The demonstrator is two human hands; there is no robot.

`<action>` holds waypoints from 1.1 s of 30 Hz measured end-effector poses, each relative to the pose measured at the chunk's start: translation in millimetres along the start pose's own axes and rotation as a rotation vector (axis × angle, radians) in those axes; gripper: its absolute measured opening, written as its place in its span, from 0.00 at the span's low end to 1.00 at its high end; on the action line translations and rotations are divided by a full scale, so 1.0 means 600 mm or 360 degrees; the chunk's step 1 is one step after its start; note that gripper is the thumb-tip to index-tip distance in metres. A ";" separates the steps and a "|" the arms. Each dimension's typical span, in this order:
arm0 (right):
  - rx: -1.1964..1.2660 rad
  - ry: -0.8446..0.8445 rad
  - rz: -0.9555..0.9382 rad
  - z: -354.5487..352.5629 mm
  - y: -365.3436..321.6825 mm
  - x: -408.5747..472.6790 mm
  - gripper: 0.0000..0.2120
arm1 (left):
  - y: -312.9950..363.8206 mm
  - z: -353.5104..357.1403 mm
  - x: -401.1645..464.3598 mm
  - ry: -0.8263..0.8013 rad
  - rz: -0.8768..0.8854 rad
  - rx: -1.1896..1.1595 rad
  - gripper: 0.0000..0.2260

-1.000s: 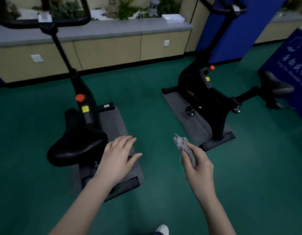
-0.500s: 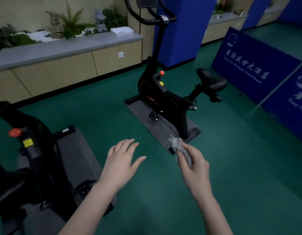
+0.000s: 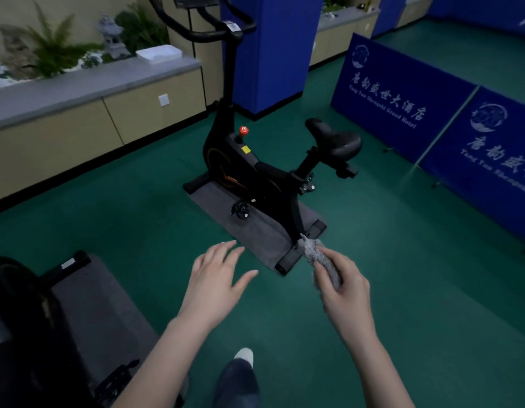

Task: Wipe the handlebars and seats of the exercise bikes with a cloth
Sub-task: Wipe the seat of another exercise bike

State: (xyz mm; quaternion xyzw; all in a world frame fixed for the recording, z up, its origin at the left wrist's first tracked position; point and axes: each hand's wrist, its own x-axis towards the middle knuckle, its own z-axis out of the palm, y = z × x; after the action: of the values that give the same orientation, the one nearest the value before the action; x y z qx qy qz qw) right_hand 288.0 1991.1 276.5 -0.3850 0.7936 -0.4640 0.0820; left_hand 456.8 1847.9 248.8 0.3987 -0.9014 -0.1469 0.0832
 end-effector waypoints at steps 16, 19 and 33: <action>-0.0133 0.0018 0.0177 0.026 0.036 0.258 0.10 | 0.012 0.023 0.317 -0.0158 0.0181 -0.0026 0.29; -0.0130 0.0062 0.0194 0.003 0.066 0.295 0.11 | 0.048 0.040 0.358 -0.0195 0.0234 -0.0006 0.28; -0.0041 -0.0029 0.0125 -0.227 0.288 0.537 0.10 | 0.345 0.156 0.527 -0.0123 0.0054 -0.0047 0.29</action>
State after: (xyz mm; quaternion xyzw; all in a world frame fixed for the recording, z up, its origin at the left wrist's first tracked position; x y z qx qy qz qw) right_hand -93.0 1908.6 287.0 -0.3589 0.8132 -0.4465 0.1022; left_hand 76.7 1763.8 239.6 0.3762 -0.9083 -0.1741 0.0567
